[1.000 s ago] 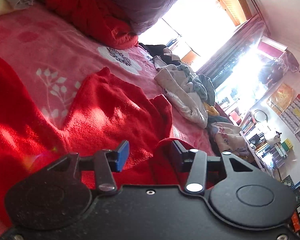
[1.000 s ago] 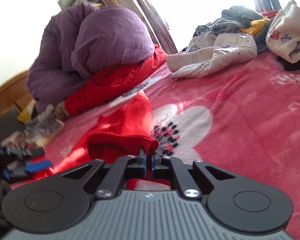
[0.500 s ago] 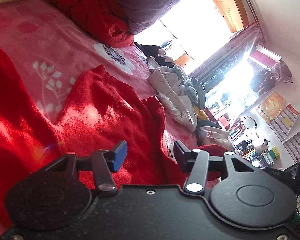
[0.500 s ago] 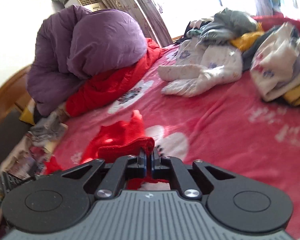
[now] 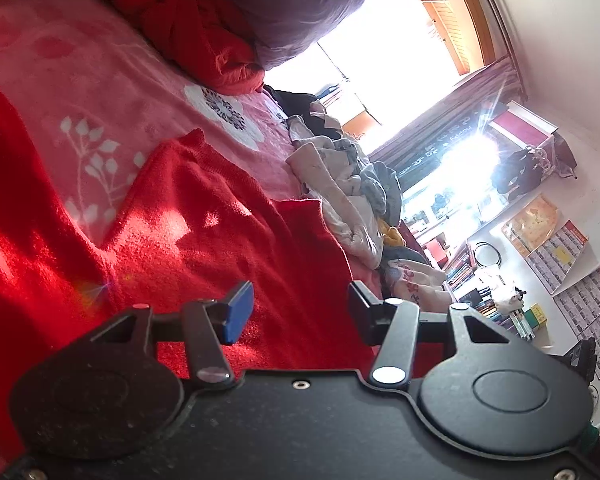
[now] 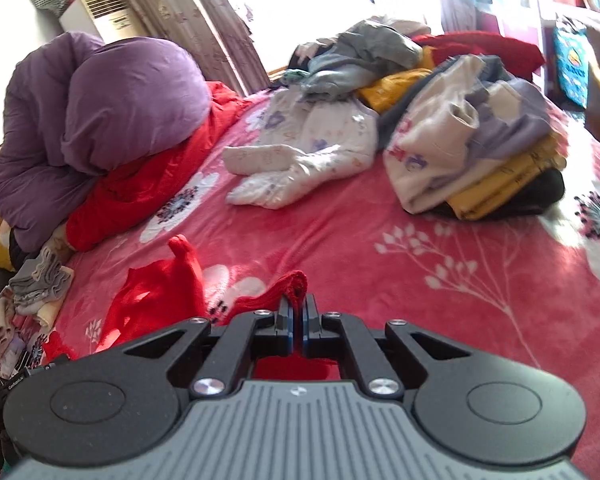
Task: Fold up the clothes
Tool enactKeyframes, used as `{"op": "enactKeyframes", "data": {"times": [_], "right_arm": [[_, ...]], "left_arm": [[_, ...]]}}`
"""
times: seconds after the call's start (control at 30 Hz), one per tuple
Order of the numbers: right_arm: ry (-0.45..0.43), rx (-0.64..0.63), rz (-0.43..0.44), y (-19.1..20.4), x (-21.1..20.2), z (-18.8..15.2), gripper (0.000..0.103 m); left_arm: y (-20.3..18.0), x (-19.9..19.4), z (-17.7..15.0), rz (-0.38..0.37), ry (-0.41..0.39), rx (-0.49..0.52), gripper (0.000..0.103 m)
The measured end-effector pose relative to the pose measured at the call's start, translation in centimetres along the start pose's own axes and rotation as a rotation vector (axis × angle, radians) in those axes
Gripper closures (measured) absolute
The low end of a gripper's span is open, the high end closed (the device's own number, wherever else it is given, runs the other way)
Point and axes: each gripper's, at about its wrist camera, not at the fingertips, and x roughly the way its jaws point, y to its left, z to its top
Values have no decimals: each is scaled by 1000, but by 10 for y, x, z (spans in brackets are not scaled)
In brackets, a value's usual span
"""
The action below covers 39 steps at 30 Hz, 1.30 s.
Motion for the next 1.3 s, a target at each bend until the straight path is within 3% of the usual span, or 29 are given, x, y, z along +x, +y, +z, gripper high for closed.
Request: {"op": "enactKeyframes", "data": {"times": [0.4, 0.67, 0.97, 1.07, 1.13, 1.3], "right_arm": [[117, -77, -128, -26, 19, 22, 97], [129, -217, -189, 7, 85, 57, 97], [157, -214, -215, 25, 171, 52, 97], [139, -170, -231, 18, 181, 48, 83], [100, -119, -226, 9, 176, 46, 58], [-26, 72, -192, -24, 141, 36, 52]], "left_arm": [[0, 4, -2, 1, 20, -1, 51], [7, 10, -3, 18, 43, -6, 50], [12, 17, -4, 22, 71, -11, 50], [12, 20, -5, 21, 82, -4, 50], [13, 21, -5, 20, 85, -8, 50], [10, 19, -6, 12, 85, -3, 49]]}}
